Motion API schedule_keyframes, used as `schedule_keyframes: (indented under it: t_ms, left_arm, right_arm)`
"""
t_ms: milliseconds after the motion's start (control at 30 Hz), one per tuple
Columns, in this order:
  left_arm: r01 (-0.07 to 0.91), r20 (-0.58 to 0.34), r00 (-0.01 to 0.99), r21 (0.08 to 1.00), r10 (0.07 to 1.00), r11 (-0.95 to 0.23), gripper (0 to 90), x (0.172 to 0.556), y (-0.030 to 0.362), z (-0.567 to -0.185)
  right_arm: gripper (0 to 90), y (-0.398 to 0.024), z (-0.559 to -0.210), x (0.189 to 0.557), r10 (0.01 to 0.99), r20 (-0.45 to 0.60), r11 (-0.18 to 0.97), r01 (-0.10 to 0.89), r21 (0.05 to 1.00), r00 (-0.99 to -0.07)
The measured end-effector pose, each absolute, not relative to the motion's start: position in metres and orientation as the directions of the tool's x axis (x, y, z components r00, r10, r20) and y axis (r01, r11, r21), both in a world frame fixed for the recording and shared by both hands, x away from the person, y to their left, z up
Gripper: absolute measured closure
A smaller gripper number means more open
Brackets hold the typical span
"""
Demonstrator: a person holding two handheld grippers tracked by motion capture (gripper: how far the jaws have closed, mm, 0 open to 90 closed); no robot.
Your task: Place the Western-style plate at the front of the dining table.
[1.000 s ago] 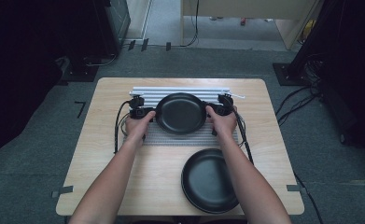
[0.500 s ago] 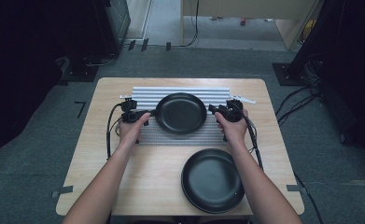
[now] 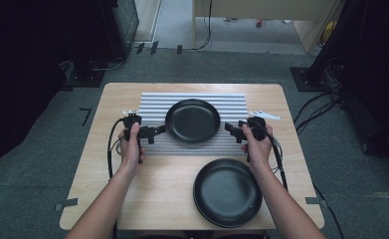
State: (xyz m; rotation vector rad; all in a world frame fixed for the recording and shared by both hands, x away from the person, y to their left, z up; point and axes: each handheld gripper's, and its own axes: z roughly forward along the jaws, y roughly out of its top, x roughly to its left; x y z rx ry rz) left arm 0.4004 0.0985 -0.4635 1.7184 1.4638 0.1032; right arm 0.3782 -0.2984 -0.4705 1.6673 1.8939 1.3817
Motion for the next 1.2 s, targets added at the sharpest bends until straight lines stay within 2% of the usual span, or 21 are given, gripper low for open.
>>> schedule_keyframes:
  t_ms: [267, 700, 1200]
  left_arm:
    - [0.755, -0.403, 0.289, 0.654, 0.868, 0.053, 13.5, 0.38, 0.099, -0.459]
    - [0.739, -0.419, 0.271, 0.667, 0.867, 0.092, 13.5, 0.353, 0.117, -0.461]
    - [0.698, -0.38, 0.293, 0.712, 0.878, 0.075, 13.5, 0.315, 0.136, -0.46]
  right_arm:
    - [28.3, -0.308, -0.469, 0.36, 0.875, 0.368, -0.11, 0.613, 0.783, -0.313]
    - [27.1, -0.328, -0.463, 0.331, 0.876, 0.359, -0.108, 0.593, 0.798, -0.323]
    - [25.8, -0.356, -0.469, 0.299, 0.885, 0.356, -0.123, 0.585, 0.802, -0.301]
